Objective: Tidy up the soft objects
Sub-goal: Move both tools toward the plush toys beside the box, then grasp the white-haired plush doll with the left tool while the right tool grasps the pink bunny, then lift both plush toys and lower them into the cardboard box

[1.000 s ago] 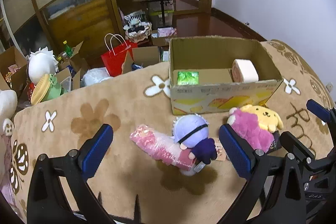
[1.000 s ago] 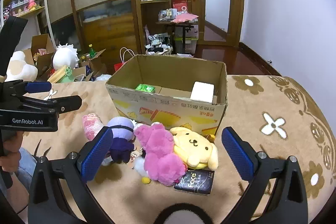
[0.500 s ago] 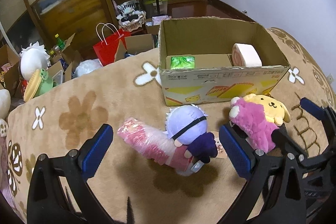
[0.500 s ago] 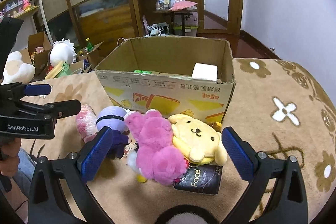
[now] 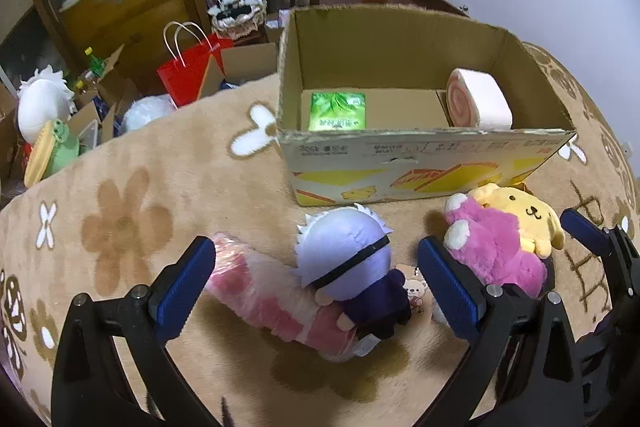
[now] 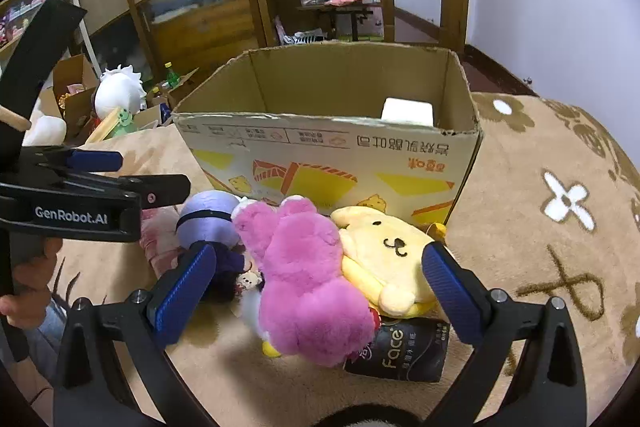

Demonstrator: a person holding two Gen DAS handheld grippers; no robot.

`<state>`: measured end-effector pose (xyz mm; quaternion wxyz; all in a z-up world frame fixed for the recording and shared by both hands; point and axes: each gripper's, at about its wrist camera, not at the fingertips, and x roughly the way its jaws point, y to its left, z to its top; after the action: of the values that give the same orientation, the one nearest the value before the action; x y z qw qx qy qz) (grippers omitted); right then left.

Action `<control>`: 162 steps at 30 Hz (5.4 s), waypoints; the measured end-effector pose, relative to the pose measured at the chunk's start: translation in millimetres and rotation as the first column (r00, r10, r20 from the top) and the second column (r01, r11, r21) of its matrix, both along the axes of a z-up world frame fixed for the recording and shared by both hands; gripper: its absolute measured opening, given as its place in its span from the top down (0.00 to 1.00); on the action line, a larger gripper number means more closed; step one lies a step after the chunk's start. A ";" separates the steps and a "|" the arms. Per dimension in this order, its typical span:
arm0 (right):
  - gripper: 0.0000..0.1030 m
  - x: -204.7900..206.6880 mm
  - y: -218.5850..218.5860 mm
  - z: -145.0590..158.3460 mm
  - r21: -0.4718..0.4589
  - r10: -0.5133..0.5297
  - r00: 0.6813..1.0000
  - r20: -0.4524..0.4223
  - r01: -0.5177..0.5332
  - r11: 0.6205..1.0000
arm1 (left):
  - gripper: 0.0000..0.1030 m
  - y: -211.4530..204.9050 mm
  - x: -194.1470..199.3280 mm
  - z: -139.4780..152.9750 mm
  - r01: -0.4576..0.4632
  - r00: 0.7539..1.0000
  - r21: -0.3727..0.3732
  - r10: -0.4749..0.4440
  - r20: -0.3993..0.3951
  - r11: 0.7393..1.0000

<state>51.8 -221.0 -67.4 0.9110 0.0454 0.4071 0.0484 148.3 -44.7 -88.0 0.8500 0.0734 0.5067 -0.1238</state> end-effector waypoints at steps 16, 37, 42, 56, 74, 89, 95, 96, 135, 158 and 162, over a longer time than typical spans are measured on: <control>0.00 11.2 -5.0 -17.3 0.027 0.002 0.999 -0.053 0.000 1.000 | 0.03 -13.3 15.4 -37.8 0.021 0.993 -0.010 -0.022 -0.120 1.000; 0.00 9.5 -4.7 -21.8 -0.022 -0.032 0.996 -0.086 0.030 0.999 | 0.04 -15.0 31.9 -73.2 0.002 0.980 0.024 0.003 -0.201 1.000; 0.00 9.9 -5.6 -22.4 -0.030 -0.035 0.996 -0.087 0.033 0.999 | 0.08 -24.0 26.1 -75.9 0.014 0.983 0.057 -0.004 -0.181 0.998; 0.26 5.6 1.5 -15.6 -0.104 -0.033 0.999 -0.036 0.029 0.994 | 0.39 -28.1 15.6 -63.0 -0.052 0.986 0.041 0.058 -0.156 0.998; 0.64 14.0 1.8 -21.7 0.048 0.006 0.995 -0.095 -0.001 0.999 | 0.39 -7.2 0.8 -19.5 -0.091 0.995 -0.017 0.090 -0.036 0.996; 0.64 -18.2 -20.0 58.8 0.001 -0.111 0.982 0.152 0.112 0.994 | 0.39 5.0 -43.5 54.4 -0.056 0.974 -0.052 0.066 0.215 0.997; 0.64 -17.7 -25.7 90.6 -0.016 -0.145 0.962 0.231 0.152 0.988 | 0.39 1.6 -49.8 76.5 -0.022 0.955 -0.062 0.040 0.294 0.998; 0.64 -16.1 -25.6 94.9 -0.020 -0.145 0.959 0.242 0.155 0.988 | 0.39 0.6 -50.1 80.0 -0.019 0.952 -0.060 0.037 0.304 0.998; 0.63 70.4 -43.3 100.6 -0.027 -0.069 0.954 0.293 0.080 0.996 | 0.38 -35.6 36.0 91.5 -0.001 0.906 -0.034 0.015 0.424 0.999; 0.62 88.0 -40.2 50.5 0.002 -0.009 0.985 0.171 0.009 1.000 | 0.27 -32.2 60.0 44.3 -0.016 0.959 -0.077 0.036 0.280 0.997; 0.62 83.8 -42.1 53.7 0.008 -0.015 0.983 0.182 0.014 1.000 | 0.17 -34.1 58.2 44.1 -0.005 0.960 -0.061 0.022 0.281 0.998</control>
<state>135.6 -263.1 -13.7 0.9445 0.0469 0.3217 0.0471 206.5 -78.8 -43.9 0.9160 0.0615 0.3774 -0.1213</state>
